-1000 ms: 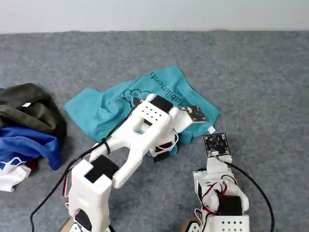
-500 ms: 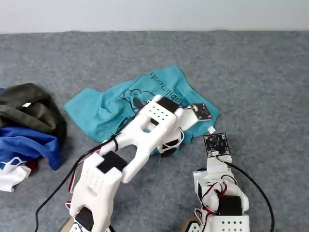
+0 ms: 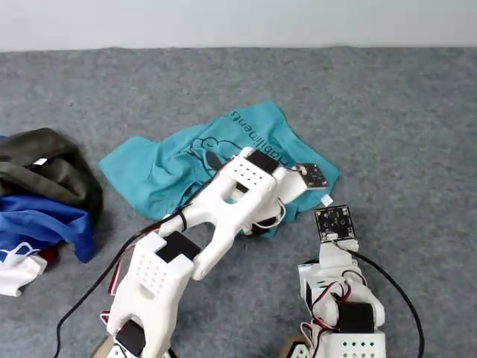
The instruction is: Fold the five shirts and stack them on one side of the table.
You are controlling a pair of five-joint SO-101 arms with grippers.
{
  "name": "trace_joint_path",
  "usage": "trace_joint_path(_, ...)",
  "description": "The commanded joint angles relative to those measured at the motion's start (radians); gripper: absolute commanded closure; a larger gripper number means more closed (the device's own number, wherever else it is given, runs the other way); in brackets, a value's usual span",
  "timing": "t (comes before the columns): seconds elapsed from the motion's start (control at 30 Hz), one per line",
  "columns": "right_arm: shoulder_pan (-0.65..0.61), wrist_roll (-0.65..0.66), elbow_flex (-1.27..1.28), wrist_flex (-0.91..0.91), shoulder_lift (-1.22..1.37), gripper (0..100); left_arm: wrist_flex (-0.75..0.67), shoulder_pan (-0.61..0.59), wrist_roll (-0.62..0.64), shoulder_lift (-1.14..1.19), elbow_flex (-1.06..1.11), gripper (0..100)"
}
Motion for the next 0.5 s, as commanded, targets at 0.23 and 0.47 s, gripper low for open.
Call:
trace_joint_path(0.23,-0.002,-0.006,0.009,0.008,-0.012,99.0,0.206,-0.13,0.002,-0.551,-0.007,99)
trace_joint_path(0.47,-0.002,-0.006,0.009,0.008,-0.012,99.0,0.206,-0.318,-0.057,-0.804,0.147,99)
